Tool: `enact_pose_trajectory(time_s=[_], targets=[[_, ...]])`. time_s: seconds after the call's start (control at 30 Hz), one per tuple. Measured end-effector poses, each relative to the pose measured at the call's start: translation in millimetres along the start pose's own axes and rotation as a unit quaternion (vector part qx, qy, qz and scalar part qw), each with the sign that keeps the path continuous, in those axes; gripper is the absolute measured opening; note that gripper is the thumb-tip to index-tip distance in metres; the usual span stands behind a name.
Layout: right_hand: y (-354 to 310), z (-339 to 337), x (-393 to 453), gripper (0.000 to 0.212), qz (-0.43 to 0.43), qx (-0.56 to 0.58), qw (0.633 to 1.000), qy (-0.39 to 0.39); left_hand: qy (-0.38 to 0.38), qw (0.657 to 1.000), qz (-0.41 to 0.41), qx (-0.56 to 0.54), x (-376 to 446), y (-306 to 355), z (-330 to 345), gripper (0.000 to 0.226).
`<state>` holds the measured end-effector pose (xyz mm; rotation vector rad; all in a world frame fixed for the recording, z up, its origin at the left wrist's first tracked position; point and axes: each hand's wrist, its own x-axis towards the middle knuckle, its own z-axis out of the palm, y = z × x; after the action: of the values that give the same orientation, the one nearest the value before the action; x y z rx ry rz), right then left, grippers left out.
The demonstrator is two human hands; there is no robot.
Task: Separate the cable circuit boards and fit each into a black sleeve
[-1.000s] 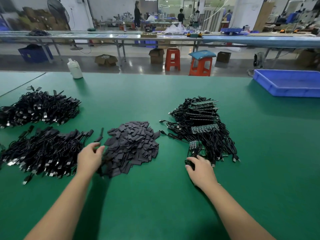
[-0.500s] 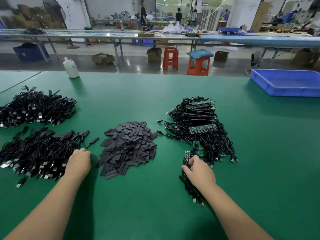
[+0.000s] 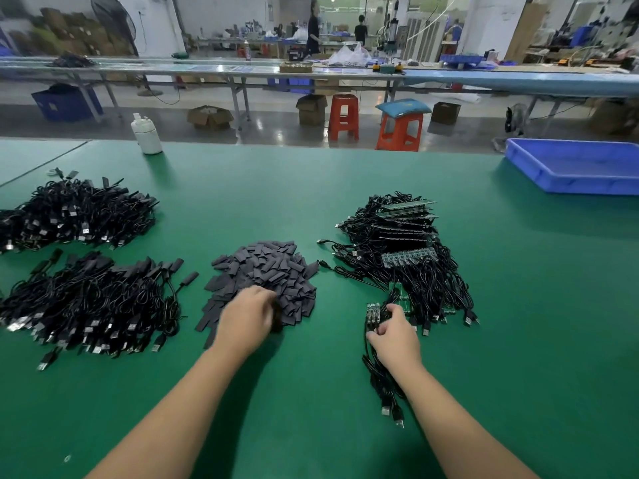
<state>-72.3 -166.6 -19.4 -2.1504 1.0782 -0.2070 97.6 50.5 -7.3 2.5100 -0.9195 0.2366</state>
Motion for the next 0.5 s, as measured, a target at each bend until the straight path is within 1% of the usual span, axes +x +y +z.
enact_pose_trajectory(time_s=[0.07, 0.1, 0.17, 0.2, 0.23, 0.33, 0.37, 0.43, 0.5], targets=[[-4, 1, 0, 0.057, -0.022, 0.060, 0.998, -0.029, -0.051, 0.993, -0.026, -0.104, -3, 30, 10, 0.025], [-7, 2, -1, 0.052, -0.034, 0.090, 0.994, -0.054, -0.084, 0.981, -0.053, -0.167, -4, 44, 15, 0.027], [-13, 2, -4, 0.036, -0.068, 0.130, 0.985, -0.096, -0.146, 0.941, -0.111, -0.284, -4, 68, 21, 0.033], [-15, 1, -5, 0.025, -0.086, 0.140, 0.980, -0.110, -0.161, 0.924, -0.128, -0.321, -4, 78, 23, 0.031], [-16, 1, -7, 0.017, -0.101, 0.145, 0.977, -0.120, -0.162, 0.915, -0.135, -0.343, -4, 85, 25, 0.025], [-19, -3, -11, 0.003, -0.124, 0.134, 0.974, -0.137, -0.139, 0.907, -0.148, -0.369, -4, 100, 26, 0.007], [-20, -4, -11, 0.005, -0.124, 0.123, 0.976, -0.132, -0.134, 0.906, -0.150, -0.372, -5, 102, 26, 0.005], [-22, -8, -11, 0.015, -0.124, 0.105, 0.982, -0.101, -0.132, 0.907, -0.147, -0.371, -6, 106, 25, 0.008], [-26, -13, -12, 0.013, -0.126, 0.121, 0.983, -0.053, -0.137, 0.912, -0.138, -0.361, -7, 108, 22, 0.012]])
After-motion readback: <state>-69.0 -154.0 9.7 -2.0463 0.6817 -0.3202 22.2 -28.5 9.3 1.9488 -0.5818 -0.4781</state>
